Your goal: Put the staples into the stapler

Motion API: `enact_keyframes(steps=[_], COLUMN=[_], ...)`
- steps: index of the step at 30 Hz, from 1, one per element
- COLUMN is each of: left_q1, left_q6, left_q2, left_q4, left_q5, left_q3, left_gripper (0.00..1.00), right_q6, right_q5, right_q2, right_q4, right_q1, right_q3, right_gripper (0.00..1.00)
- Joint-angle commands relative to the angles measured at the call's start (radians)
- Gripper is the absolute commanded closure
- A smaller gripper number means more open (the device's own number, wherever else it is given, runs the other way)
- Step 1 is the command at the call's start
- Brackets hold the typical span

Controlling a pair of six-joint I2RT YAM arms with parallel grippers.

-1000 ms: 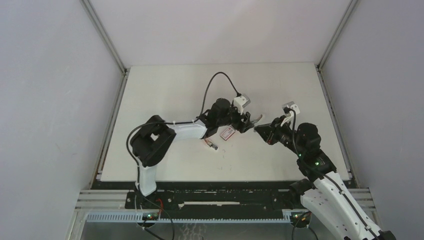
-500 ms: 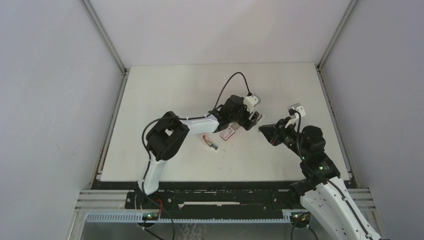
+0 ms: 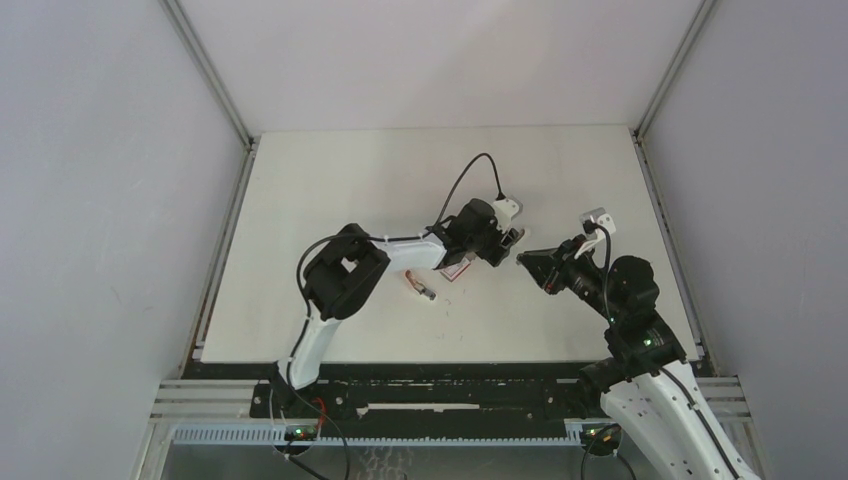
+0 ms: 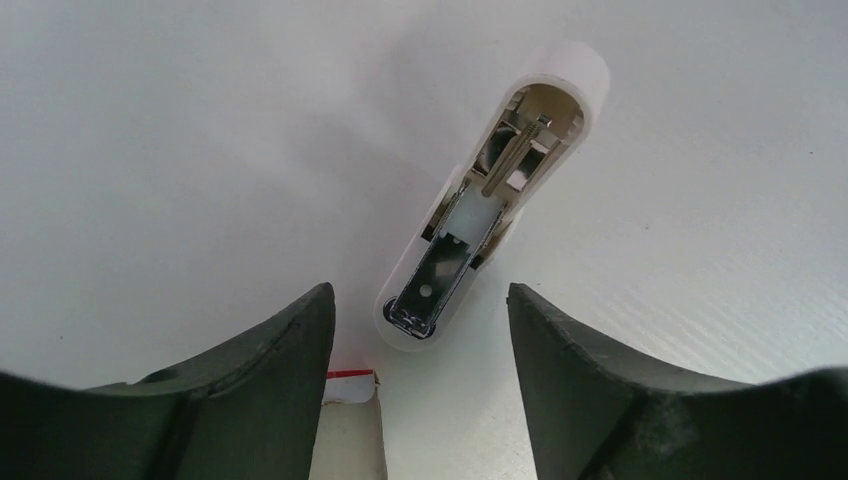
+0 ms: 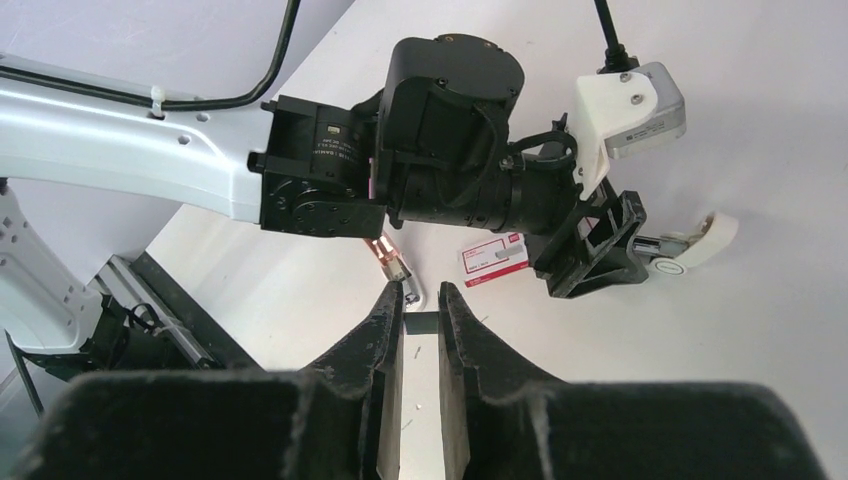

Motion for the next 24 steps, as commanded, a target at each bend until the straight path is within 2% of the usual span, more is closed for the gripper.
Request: enact_keyframes(steps=[1,6,12,16,22,24], left_q1=[-0.014,-0.029,-0.044,-0.06,-0.086,-0.1], left_q6=[-0.029,-0.04,-0.031,-0.021,-0.11,-0.155], left_q2=[0.016,-0.002,-0.002,-0.011,-0.104,-0.144], left_q4=[0.003,0.027,0.032,0.034,0.078,0.087], left_q5=[-0.023,-0.068,-0.072,-0.112,-0.233,-0.263], left_q3=[0.053,0.017,0.013,0.001,-0.12,-0.171], left_gripper=[0.35,0.53,0.62,0.71,0.86,0.88], right_q6=[0.021,0.029,0.03,0.032,0.024,0.022], right_q5=[-0.016,-0.019,-0.02,-0.018,0.004,0.011], right_q2=[-0.011,-0.013,-0.012,-0.012,-0.011,-0.006], right_q4=[0.028,0.021,0.019,0.012,-0.001,-0.009], right_q1=[-0.006,-0.006,-0.008,-0.008,-0.008,-0.007], right_q3=[0.044,0.044,0.044,0.044,0.043,0.042], right_gripper=[0.9,0.9,0.9,0.9,0.9,0.9])
